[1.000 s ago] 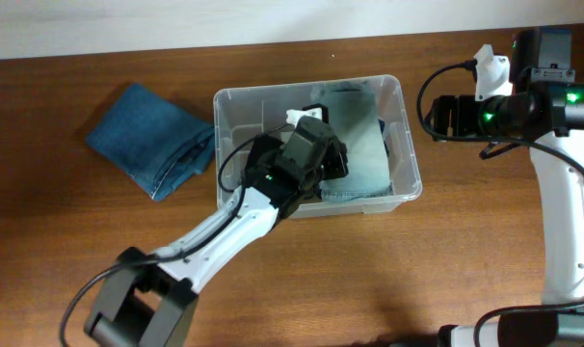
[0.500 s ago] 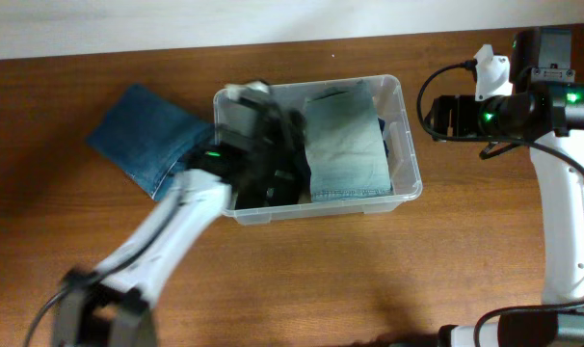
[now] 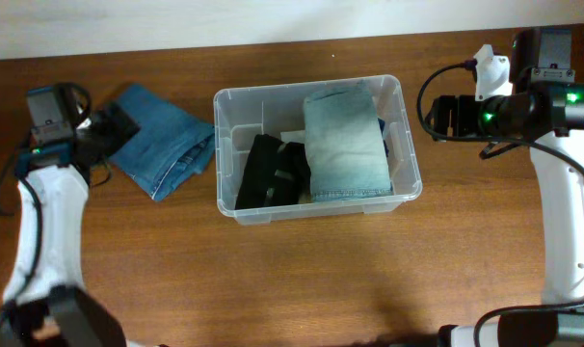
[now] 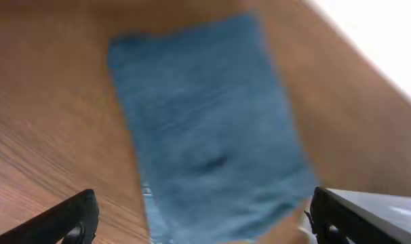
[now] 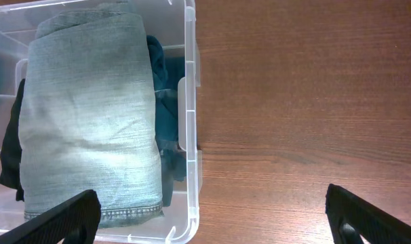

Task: Pack container
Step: 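Grasp the medium-blue folded jeans with the left gripper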

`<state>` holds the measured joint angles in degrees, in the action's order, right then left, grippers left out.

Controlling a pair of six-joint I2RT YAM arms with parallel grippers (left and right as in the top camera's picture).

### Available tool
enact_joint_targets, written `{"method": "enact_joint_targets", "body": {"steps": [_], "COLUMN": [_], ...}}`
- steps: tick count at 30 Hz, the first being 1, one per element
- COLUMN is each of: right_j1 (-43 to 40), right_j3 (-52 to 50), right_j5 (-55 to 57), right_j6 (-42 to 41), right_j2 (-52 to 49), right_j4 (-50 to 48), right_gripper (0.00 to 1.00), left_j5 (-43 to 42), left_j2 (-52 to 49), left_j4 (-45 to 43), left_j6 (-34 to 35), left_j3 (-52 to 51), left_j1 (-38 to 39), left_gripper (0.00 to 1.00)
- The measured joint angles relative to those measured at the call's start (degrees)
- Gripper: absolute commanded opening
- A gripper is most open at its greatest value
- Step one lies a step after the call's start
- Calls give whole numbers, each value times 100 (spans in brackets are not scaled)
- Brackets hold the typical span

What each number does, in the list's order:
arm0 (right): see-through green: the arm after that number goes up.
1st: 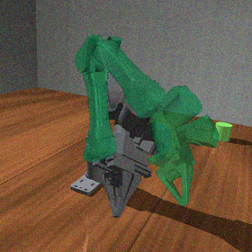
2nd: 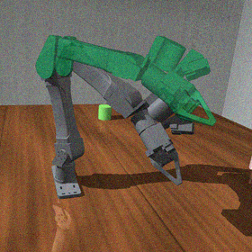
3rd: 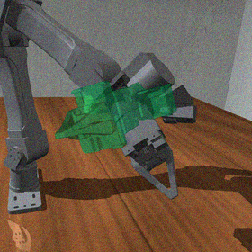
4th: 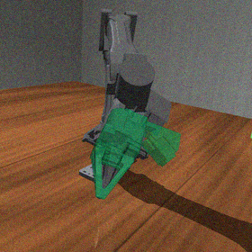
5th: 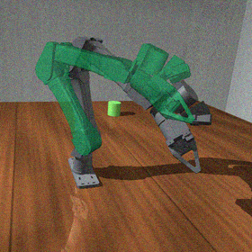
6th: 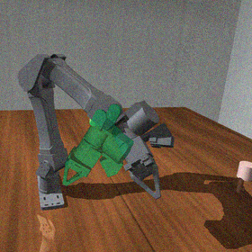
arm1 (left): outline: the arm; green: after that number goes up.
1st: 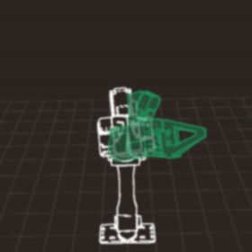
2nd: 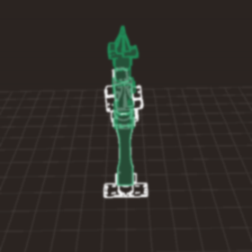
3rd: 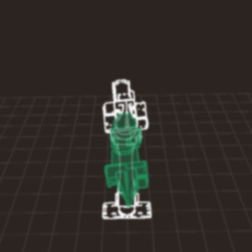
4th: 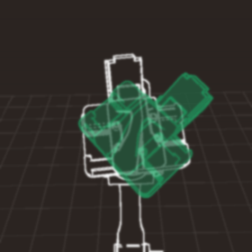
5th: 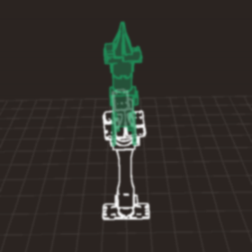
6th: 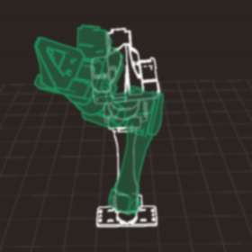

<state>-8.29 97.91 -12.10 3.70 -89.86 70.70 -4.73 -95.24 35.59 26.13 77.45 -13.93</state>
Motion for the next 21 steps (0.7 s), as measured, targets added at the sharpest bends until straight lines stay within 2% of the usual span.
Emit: {"method": "enact_joint_targets", "body": {"steps": [5, 10, 11, 12, 14, 15, 21], "right_j1": [0, 0, 2, 2, 2, 0, 2], "right_j3": [0, 0, 0, 0, 0, 0, 0], "right_j5": [-2, -2, -2, 0, -2, 0, 0], "right_j6": [0, -2, -2, -2, -4, -7, 0], "right_j2": [0, 0, 0, 0, 0, 0, 0], "right_j4": [22, 50, 57, 74, 79, 83, 87], "right_gripper": [98, 98, 98, 98, 98, 98, 98], "left_j5": [-879, -1786, -1910, -2013, -2149, -2225, -2791], "left_j2": [-1161, -2153, -2188, -2199, -2295, -2330, -2273], "left_j4": [-223, -660, -737, -868, -960, -997, -986], "left_j6": [0, 70, 85, 94, 129, 146, 144], "left_j3": [-9, -37, -22, -22, -24, -24, -7], "left_j1": [-424, -457, -459, -470, -474, -481, -581], "left_gripper": [99, 99, 89, 69, 9, 1, 1]}}
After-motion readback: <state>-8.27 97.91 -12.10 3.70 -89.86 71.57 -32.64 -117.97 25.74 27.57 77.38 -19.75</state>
